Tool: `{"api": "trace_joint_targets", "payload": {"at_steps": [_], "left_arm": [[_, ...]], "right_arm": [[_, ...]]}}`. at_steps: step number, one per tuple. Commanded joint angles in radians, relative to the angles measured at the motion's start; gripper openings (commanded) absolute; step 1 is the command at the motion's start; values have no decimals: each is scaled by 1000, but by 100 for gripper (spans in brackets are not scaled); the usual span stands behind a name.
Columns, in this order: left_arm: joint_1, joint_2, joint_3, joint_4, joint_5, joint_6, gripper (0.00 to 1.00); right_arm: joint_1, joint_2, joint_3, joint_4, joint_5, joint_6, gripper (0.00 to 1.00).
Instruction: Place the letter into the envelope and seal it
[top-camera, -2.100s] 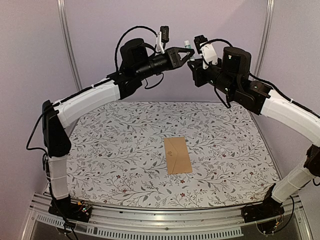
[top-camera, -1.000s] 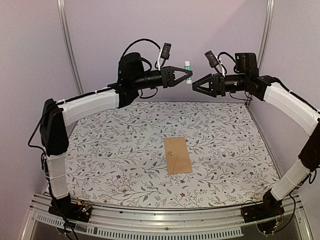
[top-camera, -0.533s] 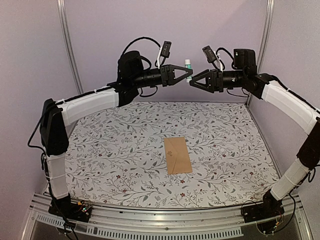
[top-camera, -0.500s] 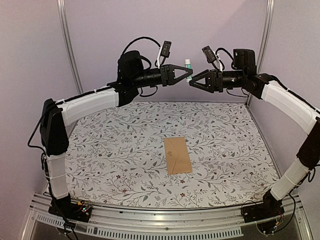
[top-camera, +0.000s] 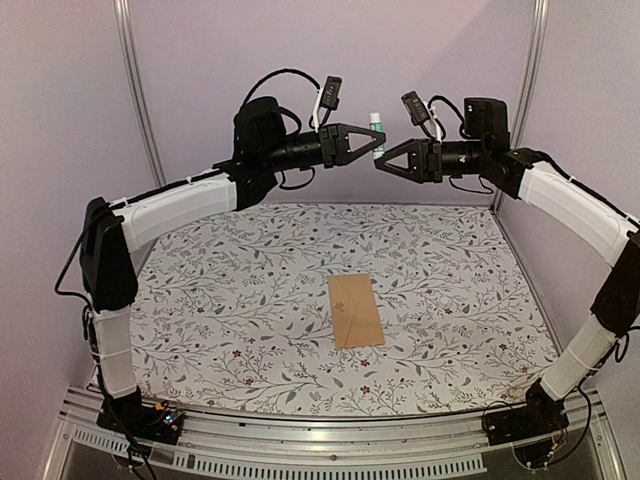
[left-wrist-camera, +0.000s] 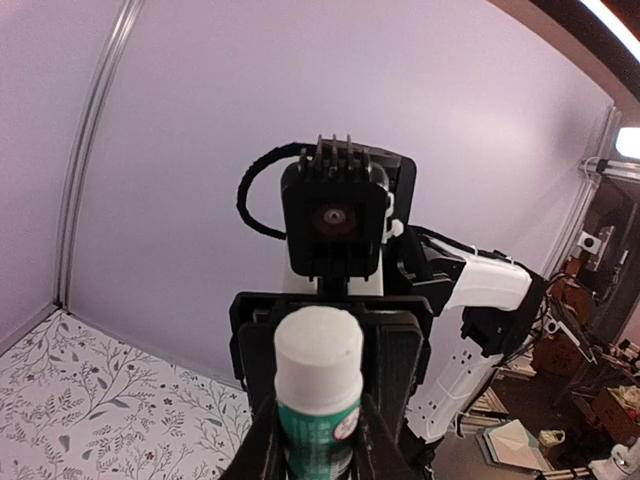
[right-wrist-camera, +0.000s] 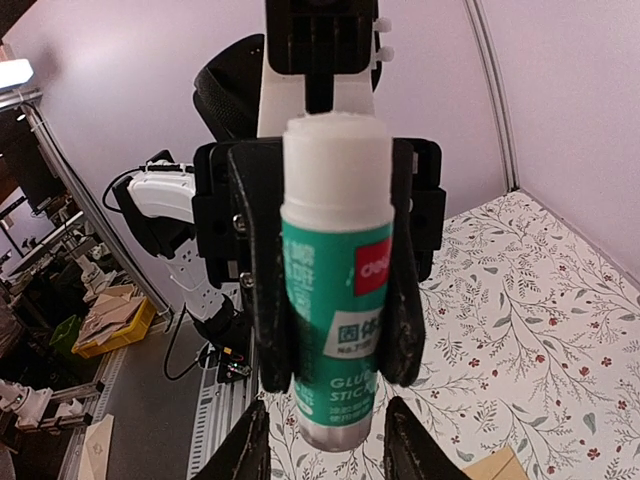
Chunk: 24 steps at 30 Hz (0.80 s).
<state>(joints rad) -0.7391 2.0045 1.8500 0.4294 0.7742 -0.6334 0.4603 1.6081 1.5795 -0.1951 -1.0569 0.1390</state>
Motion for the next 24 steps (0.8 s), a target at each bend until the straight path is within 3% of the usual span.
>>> {"api": "trace_joint_targets", "payload": {"at_steps": [1, 5, 16, 24], "left_arm": [[0, 22, 42, 3, 8, -11, 0], [0, 27, 48, -4, 8, -11, 0], [7, 45, 58, -3, 9, -36, 0], [7, 47, 61, -4, 10, -35, 0]], "right_arm": [[6, 21, 28, 35, 3, 23, 37], [6, 29, 31, 44, 6, 30, 32], [6, 25, 43, 73, 15, 33, 36], [7, 25, 38, 78, 15, 40, 22]]}}
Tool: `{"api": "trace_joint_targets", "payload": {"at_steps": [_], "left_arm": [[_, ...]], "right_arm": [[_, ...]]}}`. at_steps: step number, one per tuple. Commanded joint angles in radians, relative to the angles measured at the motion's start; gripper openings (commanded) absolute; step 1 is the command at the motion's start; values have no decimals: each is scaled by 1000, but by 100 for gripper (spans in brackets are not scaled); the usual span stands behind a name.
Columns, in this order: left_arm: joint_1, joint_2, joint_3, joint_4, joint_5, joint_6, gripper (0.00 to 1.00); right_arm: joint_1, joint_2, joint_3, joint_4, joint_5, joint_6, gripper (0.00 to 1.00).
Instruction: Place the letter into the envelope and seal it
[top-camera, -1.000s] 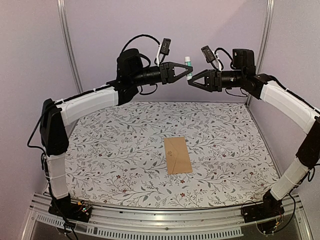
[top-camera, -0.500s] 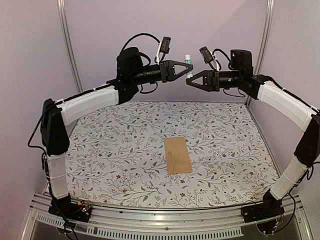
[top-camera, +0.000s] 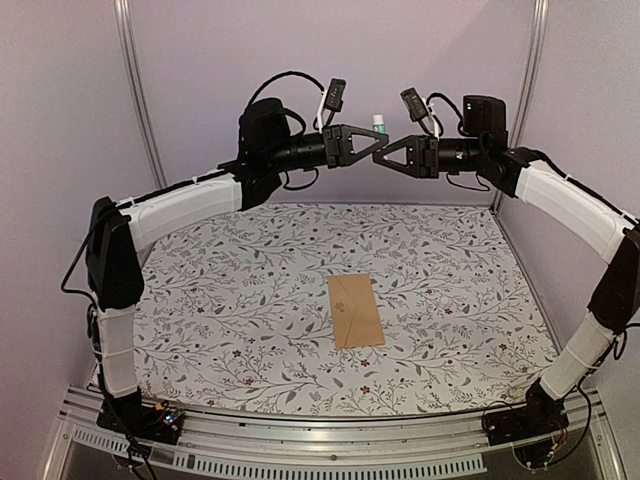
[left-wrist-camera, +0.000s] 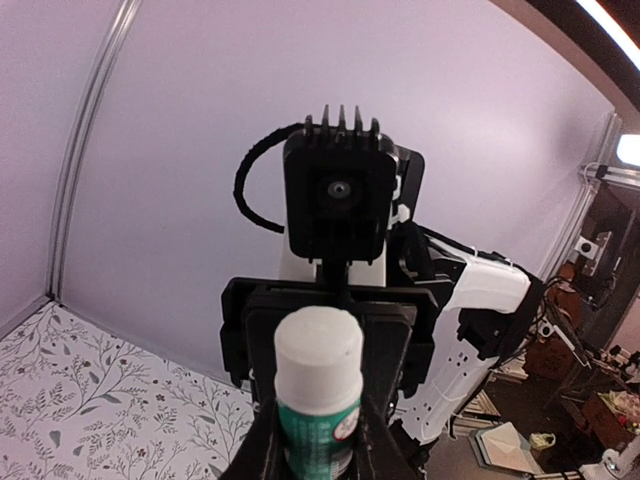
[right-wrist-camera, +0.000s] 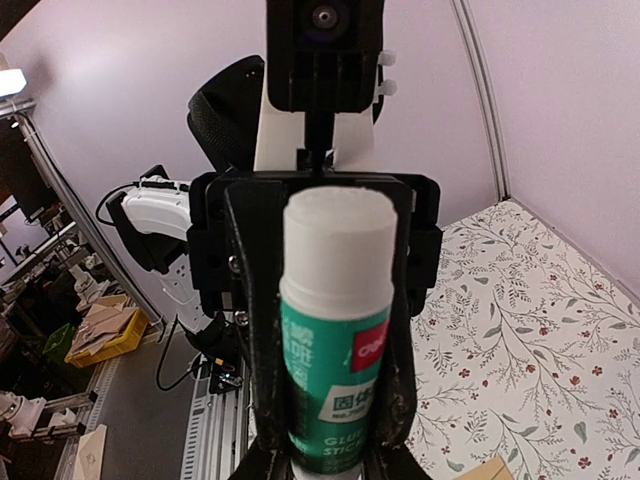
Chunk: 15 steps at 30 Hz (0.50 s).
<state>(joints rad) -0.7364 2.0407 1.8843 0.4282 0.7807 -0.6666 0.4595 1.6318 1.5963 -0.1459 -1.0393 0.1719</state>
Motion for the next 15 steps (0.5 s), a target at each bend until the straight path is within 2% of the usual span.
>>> {"api": "trace_joint_targets", "payload": {"at_steps": [1, 5, 7, 9, 15], "left_arm": [[4, 10, 27, -5, 3, 0, 0], [5, -3, 16, 0, -12, 15, 0], [6, -9, 10, 8, -15, 16, 0], [5, -9, 7, 10, -15, 14, 0], [6, -2, 3, 17, -13, 3, 0]], "right_arm": [[8, 1, 20, 30, -1, 8, 23], [7, -4, 4, 18, 10, 1, 39], [8, -8, -15, 11, 13, -8, 39], [8, -14, -25, 9, 14, -9, 37], [7, -19, -24, 11, 23, -12, 23]]}}
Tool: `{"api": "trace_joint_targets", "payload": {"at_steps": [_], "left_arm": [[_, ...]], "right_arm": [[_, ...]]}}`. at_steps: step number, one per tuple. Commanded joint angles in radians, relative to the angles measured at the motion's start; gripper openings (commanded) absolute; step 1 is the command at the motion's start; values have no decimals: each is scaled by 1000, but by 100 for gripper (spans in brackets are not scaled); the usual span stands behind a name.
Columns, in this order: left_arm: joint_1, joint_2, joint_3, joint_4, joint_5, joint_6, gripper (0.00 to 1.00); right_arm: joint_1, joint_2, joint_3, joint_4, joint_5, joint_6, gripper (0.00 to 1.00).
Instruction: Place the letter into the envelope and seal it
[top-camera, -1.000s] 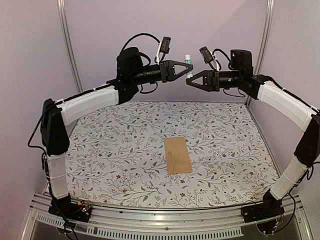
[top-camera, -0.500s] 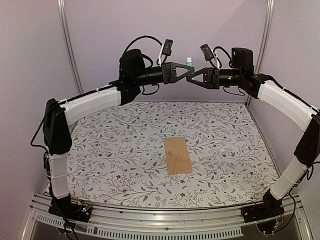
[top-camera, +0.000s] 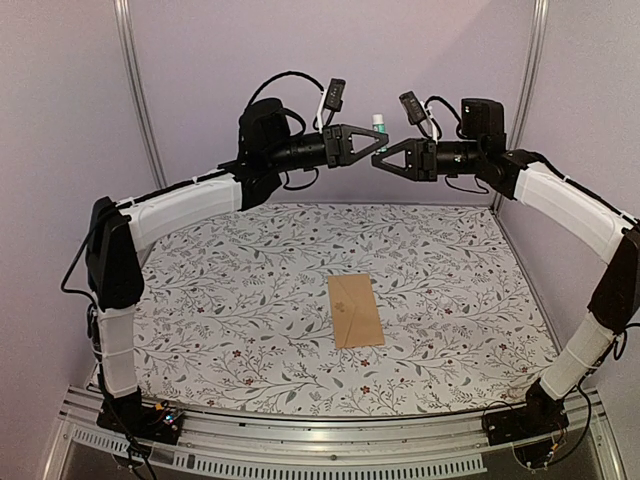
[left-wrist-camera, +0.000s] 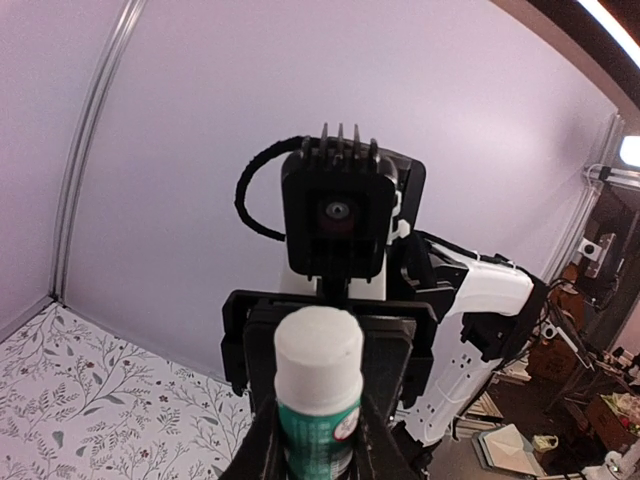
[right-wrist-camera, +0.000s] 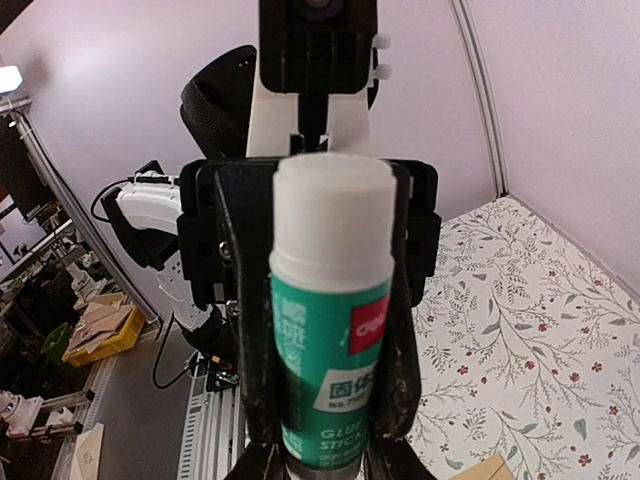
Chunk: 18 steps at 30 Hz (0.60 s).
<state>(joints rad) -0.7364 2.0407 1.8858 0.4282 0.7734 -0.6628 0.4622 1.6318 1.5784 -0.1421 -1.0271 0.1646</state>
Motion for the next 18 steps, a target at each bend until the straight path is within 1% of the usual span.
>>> {"api": "trace_joint_targets", "payload": {"at_steps": [1, 2, 5, 6, 7, 8, 9, 11, 13, 14, 15, 16, 18], "left_arm": [[6, 0, 1, 17, -5, -2, 0], [6, 2, 1, 15, -5, -5, 0], [5, 6, 2, -6, -20, -2, 0], [5, 7, 4, -30, -35, 7, 0], [5, 6, 8, -58, -65, 16, 0], [4, 4, 9, -86, -108, 24, 0], [2, -1, 7, -114, -182, 29, 0], [-4, -13, 2, -147, -318, 36, 0], [-8, -17, 1, -169, -447, 32, 0], [-9, -16, 2, -162, -481, 25, 0], [-10, -12, 5, -150, -500, 19, 0], [-11, -4, 13, -142, -512, 14, 0], [-11, 16, 41, -138, -508, 2, 0]], "right_arm": [[4, -19, -6, 6, 12, -2, 19], [6, -20, -4, 6, 14, -1, 15], [5, -24, 0, 13, 37, 1, 11], [5, -25, 7, 13, 54, 2, 7], [6, -26, 17, 7, 86, -2, 1], [12, -29, 31, -16, 149, -13, 0], [25, -32, 49, -45, 234, -56, 0], [71, -54, 56, -73, 489, -138, 0], [139, -87, 0, -16, 760, -202, 0], [173, -116, -39, 55, 887, -224, 0], [216, -134, -69, 109, 1066, -247, 0], [254, -141, -86, 153, 1169, -297, 0], [306, -131, -80, 173, 1288, -342, 0]]}}
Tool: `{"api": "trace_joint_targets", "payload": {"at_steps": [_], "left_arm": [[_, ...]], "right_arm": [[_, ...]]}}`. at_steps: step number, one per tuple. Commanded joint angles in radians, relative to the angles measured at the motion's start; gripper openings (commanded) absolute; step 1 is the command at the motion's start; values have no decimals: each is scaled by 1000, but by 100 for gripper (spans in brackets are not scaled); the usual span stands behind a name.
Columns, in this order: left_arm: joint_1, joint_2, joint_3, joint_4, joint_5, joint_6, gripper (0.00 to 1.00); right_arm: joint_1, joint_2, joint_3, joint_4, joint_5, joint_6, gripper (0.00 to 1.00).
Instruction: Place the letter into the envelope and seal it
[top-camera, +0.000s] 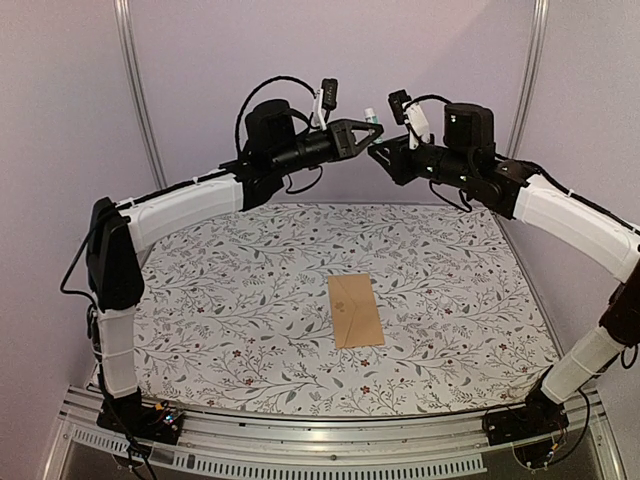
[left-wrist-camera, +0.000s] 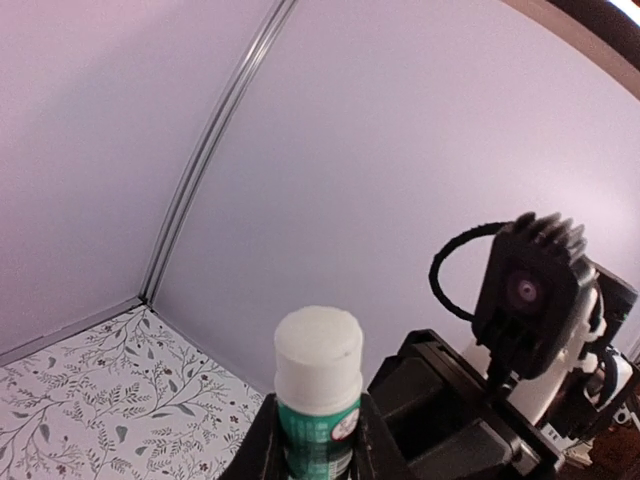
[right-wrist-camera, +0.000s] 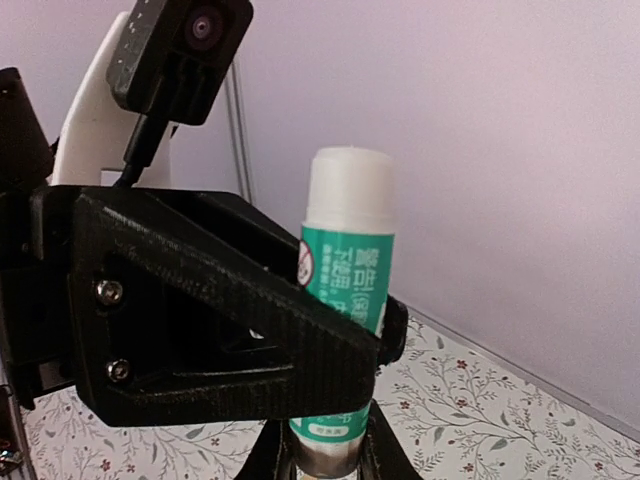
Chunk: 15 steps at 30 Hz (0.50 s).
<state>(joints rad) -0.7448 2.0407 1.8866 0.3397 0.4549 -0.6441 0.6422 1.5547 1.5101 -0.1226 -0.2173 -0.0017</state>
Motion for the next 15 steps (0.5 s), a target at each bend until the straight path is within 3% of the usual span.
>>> {"api": "trace_joint_targets", "payload": {"at_steps": [1, 4, 8, 15], "left_arm": [[-2, 29, 60, -50, -179, -19, 0], [-2, 52, 106, -53, -129, -14, 0], [4, 45, 113, -64, -57, 24, 0], [28, -24, 22, -127, 76, 112, 0]], "right_arm": [[136, -41, 3, 137, 492, -178, 0], [140, -22, 10, 89, 437, -132, 6], [122, -56, -17, 30, 299, -111, 42], [-101, -167, -27, -108, -148, -38, 55]]}}
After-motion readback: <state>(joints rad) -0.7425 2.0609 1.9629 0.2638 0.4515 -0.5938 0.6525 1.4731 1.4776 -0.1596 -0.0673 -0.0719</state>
